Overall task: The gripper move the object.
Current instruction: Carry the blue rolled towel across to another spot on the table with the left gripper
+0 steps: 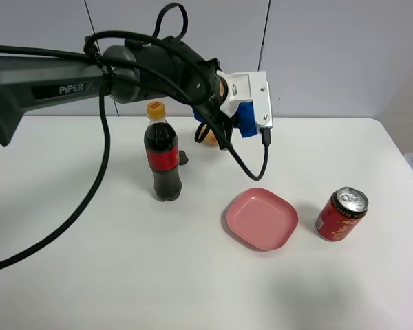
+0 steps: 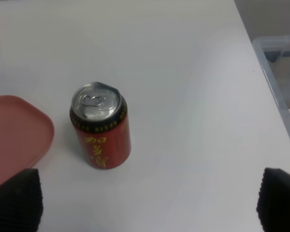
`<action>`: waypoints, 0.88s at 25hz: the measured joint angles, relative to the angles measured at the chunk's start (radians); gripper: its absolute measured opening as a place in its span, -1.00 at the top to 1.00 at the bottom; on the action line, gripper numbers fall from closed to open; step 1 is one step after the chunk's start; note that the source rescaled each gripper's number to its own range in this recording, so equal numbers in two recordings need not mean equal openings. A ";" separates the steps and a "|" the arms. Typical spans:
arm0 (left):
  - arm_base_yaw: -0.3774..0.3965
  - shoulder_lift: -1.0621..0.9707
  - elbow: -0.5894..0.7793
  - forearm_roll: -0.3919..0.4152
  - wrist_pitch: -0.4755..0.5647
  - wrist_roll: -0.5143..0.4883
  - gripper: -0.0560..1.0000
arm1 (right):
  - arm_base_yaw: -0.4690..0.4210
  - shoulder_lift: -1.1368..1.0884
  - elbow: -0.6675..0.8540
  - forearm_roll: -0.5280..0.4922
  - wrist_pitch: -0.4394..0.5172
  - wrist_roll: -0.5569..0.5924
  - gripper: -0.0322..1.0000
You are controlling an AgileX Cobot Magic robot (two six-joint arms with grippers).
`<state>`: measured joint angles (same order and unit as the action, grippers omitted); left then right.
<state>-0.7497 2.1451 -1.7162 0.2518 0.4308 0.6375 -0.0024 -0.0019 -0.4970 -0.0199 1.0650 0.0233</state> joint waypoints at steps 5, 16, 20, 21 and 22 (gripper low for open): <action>0.000 0.053 0.000 -0.032 -0.039 0.000 0.86 | 0.000 0.000 0.000 0.000 0.000 0.000 -1.00; -0.055 0.114 0.000 -0.122 -0.123 -0.004 0.86 | 0.000 0.000 0.000 0.000 0.000 0.000 -1.00; -0.059 0.137 -0.001 -0.125 -0.148 -0.025 0.86 | 0.000 0.000 0.000 0.000 0.000 0.000 -1.00; -0.059 0.142 -0.001 -0.125 -0.149 -0.050 0.86 | 0.000 0.000 0.000 0.000 0.000 0.000 -1.00; -0.059 0.147 -0.001 -0.125 -0.149 -0.089 0.86 | 0.000 0.000 0.000 0.000 0.000 0.000 -1.00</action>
<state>-0.8090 2.2921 -1.7175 0.1272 0.2817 0.5487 -0.0024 -0.0019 -0.4970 -0.0199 1.0650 0.0233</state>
